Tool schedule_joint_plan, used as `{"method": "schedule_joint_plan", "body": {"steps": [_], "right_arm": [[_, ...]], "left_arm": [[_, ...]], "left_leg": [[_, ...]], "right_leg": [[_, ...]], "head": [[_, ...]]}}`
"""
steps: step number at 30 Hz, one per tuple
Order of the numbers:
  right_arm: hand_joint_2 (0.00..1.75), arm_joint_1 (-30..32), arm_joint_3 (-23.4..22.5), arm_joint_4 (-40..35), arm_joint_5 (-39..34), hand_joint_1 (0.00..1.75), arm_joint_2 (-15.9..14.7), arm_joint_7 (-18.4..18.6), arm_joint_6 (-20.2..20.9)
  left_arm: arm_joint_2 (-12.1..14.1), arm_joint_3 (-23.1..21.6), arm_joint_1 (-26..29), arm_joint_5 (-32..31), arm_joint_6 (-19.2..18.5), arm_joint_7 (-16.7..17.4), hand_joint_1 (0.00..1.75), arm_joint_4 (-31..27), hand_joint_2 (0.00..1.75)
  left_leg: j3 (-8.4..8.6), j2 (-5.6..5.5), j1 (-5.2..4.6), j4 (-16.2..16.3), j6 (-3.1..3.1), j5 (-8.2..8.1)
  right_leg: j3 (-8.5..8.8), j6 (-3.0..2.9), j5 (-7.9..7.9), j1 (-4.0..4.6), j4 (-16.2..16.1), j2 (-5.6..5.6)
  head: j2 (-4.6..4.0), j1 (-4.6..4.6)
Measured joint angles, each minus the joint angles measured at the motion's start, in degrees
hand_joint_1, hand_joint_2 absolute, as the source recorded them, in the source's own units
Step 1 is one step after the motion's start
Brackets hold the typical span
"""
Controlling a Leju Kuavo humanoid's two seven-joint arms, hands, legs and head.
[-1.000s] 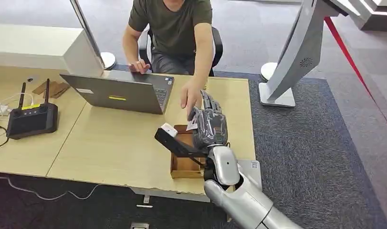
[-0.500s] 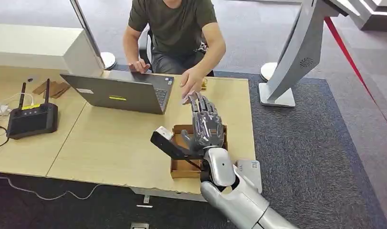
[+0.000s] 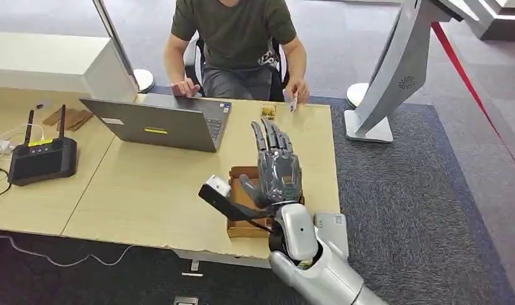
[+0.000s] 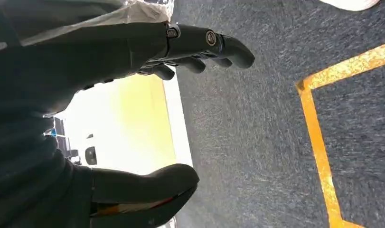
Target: Pass the card to the sensor for recognition and then transmit it.
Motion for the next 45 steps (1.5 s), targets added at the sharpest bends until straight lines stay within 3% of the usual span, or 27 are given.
{"method": "schedule_joint_plan", "body": {"steps": [15, 23, 27, 31, 37, 45], "right_arm": [[1.75, 3.0, -0.3, -10.9, 0.9, 0.00, -4.0, -0.5, 1.3], [1.75, 12.9, -2.4, -26.1, 3.5, 0.00, -10.7, -1.5, 6.4], [1.75, 17.7, -3.1, -34.7, 6.6, 0.00, -15.3, -5.5, 12.8], [1.75, 21.0, -2.9, -40.5, 8.8, 0.00, -17.8, -5.6, 17.9], [1.75, 22.8, -2.6, -43.0, 6.0, 0.00, -20.6, -6.0, 19.0], [1.75, 22.8, -1.0, -41.8, 4.2, 0.00, -21.4, -6.5, 21.3]], "left_arm": [[0.0, 0.0, 0.2, 0.5, -0.4, -0.7, 0.00, 0.0, 1.75], [0.9, 0.1, 2.4, 3.0, -1.2, -3.4, 0.00, 0.0, 1.75], [1.4, 1.0, 3.3, 4.5, -1.2, -5.0, 0.00, 0.1, 1.75], [1.8, 1.6, 3.5, 4.9, -1.5, -5.3, 0.00, 0.1, 1.75], [2.1, 2.6, 3.5, 5.8, -1.2, -5.1, 0.00, 0.2, 1.75], [2.2, 3.5, 3.5, 5.8, -0.3, -4.9, 0.00, 0.2, 1.75]], "left_leg": [[0.01, -0.01, 0.00, 0.0, 0.00, 0.00], [0.02, 0.02, -0.01, 0.0, 0.00, -0.13], [0.02, 0.07, -0.01, 0.0, 0.01, -0.14], [0.03, 0.11, -0.01, 0.0, -0.01, -0.16], [0.04, 0.11, -0.01, 0.0, -0.03, -0.13], [0.01, 0.10, 0.00, 0.0, -0.03, -0.13]], "right_leg": [[0.01, 0.00, 0.00, 0.01, 0.0, 0.00], [-0.01, 0.02, -0.07, 0.00, -0.1, 0.07], [0.02, 0.02, -0.09, 0.00, -0.1, 0.05], [0.02, 0.00, -0.10, 0.00, -0.1, 0.08], [0.04, 0.00, -0.09, 0.02, -0.1, 0.07], [0.05, 0.00, -0.09, 0.02, -0.1, 0.06]], "head": [[0.00, 0.02], [0.00, -0.02], [0.00, 0.02], [0.00, 0.00], [0.00, 0.00], [0.00, -0.02]]}}
